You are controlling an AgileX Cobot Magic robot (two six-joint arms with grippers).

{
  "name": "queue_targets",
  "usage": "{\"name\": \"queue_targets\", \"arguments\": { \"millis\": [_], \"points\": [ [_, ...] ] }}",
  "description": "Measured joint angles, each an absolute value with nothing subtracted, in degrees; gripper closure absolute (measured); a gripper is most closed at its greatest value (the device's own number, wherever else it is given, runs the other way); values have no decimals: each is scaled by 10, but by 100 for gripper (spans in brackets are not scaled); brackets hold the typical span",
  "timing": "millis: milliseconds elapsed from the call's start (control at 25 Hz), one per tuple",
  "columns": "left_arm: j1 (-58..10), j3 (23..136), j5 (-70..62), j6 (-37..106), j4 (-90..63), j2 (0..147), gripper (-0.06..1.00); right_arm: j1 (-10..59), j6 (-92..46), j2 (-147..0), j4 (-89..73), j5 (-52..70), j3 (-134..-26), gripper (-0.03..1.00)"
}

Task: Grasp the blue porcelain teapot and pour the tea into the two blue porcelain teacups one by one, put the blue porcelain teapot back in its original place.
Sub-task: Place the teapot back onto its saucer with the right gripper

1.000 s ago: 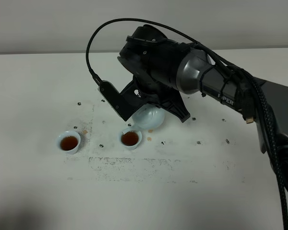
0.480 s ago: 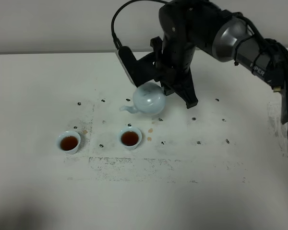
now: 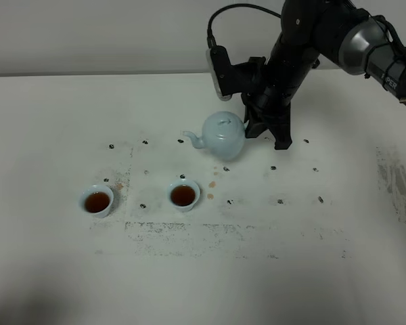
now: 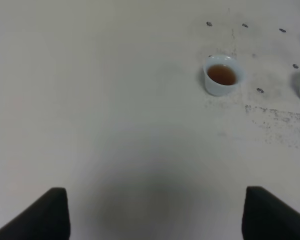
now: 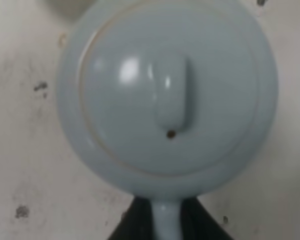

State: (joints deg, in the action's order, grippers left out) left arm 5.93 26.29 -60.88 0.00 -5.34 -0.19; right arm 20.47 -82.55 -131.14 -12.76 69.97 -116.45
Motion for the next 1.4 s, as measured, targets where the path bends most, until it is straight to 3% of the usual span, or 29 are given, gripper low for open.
{"name": "queue_targets", "arguments": {
  "millis": [920,1240,1400],
  "points": [
    [59,263,-609,0,-53,-2,27,198,-833,-1348,-153,699,-1165,93],
    [59,263,-609,0,-53,-2,27,134,-824,-1297,-151,698,-1163,93],
    [59,263,-609,0,-53,-2,27,109,-824,-1258,-151,697,-1111,93]
  ]
}}
